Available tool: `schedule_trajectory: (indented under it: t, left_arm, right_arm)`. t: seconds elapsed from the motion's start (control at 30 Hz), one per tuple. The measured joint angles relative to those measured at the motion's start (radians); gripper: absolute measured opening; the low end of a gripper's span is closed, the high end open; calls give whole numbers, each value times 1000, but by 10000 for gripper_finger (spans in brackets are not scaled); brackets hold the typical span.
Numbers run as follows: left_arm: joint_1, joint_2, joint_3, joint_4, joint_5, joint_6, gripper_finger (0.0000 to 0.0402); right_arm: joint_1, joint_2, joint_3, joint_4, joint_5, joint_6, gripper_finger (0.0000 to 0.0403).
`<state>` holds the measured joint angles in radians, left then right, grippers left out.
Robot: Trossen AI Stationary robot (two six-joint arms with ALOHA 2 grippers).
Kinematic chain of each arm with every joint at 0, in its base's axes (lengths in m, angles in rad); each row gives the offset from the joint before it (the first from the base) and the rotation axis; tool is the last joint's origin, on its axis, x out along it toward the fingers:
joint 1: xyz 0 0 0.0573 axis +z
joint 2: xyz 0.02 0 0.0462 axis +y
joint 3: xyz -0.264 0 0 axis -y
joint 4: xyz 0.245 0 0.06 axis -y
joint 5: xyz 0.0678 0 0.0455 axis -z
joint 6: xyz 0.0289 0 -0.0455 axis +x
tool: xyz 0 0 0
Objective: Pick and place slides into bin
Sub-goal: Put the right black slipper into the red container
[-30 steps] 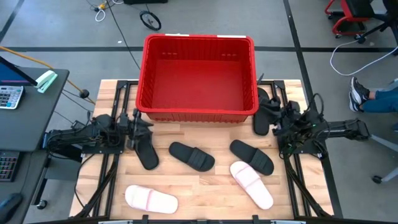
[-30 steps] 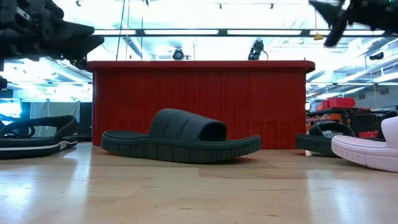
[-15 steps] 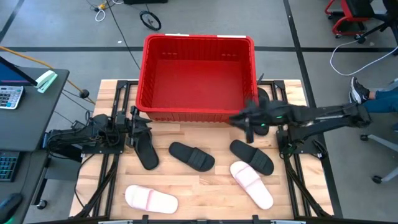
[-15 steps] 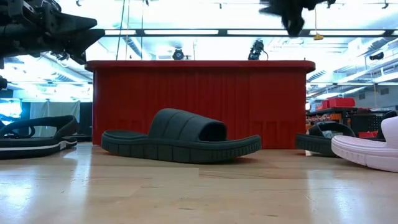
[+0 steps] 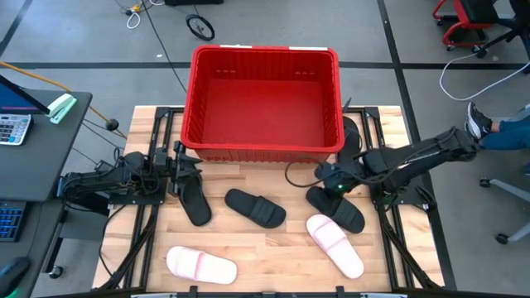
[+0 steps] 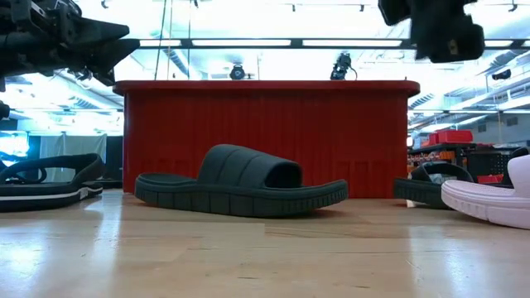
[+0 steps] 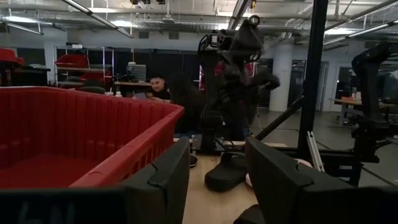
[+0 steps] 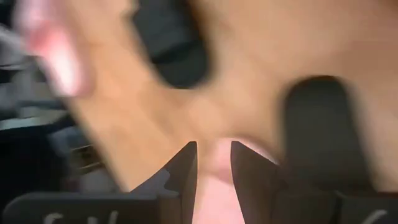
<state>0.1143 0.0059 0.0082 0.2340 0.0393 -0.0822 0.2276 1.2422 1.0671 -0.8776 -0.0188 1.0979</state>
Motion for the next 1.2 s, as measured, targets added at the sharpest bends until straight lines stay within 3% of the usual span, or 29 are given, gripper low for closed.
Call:
schedule_trajectory:
  t: [0.1, 0.17, 0.3, 0.5, 0.73, 0.97, 1.2]
  left_arm:
    - [0, 0, 0, 0, 0, 0, 162]
    - [0, 0, 0, 0, 0, 0, 162]
    - [0, 0, 0, 0, -1, -6, 162]
    - [0, 0, 0, 0, -1, -10, 162]
    - [0, 0, 0, -2, -1, -10, 162]
    - [0, 0, 0, -2, -2, -9, 162]
    - [0, 0, 0, -3, -4, -8, 162]
  right_arm:
    - [-6, 5, 9, -154, 105, -49, 89]
    - [-11, 5, 3, -244, 238, -68, 81]
    - [-34, 5, -20, -394, 388, -1, 73]
    - [-72, 3, -92, -490, 395, 100, 88]
    - [-132, 1, -204, -552, 334, 81, 141]
    - [-226, 0, -301, -570, 453, 3, 184]
    - [-360, -2, -307, -553, 552, -53, 191]
